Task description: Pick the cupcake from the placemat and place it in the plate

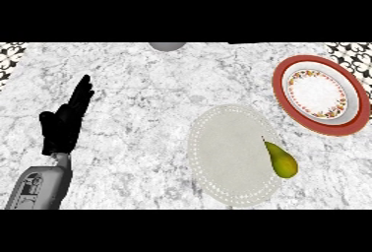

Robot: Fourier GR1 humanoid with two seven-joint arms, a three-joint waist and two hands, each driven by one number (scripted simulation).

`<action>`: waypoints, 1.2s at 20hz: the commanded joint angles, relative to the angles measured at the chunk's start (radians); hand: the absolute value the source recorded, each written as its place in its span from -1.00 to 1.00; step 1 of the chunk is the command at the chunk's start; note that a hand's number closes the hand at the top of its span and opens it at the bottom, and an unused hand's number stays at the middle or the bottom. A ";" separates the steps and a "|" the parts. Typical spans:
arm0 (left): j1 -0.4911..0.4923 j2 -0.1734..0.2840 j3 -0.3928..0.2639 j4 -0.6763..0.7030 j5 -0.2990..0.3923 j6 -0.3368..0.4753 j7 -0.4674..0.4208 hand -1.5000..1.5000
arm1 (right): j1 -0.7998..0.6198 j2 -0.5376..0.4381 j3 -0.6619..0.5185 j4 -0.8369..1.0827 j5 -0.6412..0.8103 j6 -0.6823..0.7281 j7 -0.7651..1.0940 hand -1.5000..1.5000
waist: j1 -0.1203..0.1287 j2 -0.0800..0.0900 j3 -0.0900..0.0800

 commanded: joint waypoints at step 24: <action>-0.056 -0.038 -0.043 0.019 -0.019 -0.038 0.005 0.00 | -0.417 -0.004 0.023 0.695 0.015 0.029 -0.518 1.00 | 0.105 0.009 -0.009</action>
